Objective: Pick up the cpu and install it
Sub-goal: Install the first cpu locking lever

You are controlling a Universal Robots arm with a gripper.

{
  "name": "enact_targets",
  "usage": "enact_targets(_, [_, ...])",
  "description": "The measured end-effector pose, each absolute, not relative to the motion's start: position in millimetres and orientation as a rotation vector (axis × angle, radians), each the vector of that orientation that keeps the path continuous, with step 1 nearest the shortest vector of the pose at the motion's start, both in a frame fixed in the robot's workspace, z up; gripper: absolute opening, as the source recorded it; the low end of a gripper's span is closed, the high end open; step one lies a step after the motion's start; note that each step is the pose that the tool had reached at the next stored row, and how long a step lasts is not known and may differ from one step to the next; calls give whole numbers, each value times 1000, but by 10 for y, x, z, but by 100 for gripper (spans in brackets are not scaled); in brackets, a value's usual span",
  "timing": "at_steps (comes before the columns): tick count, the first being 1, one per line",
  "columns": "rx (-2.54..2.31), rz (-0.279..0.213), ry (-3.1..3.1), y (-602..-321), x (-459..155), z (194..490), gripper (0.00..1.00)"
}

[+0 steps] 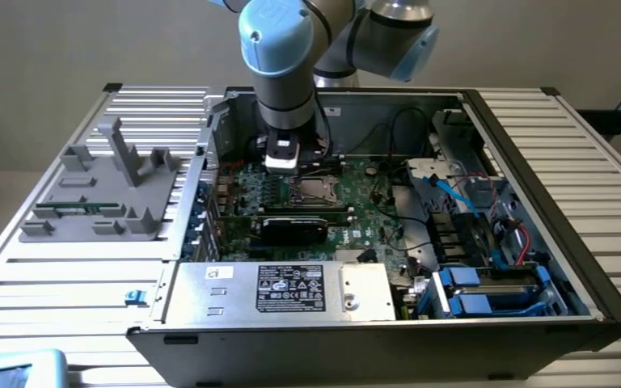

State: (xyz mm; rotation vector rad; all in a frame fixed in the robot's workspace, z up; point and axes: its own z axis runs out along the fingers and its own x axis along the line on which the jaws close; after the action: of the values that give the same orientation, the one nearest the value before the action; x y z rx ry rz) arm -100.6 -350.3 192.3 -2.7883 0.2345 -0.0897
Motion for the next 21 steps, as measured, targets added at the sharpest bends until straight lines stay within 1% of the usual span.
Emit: enact_targets(21, [-2785,-98,283,-3505,-947,1916,12])
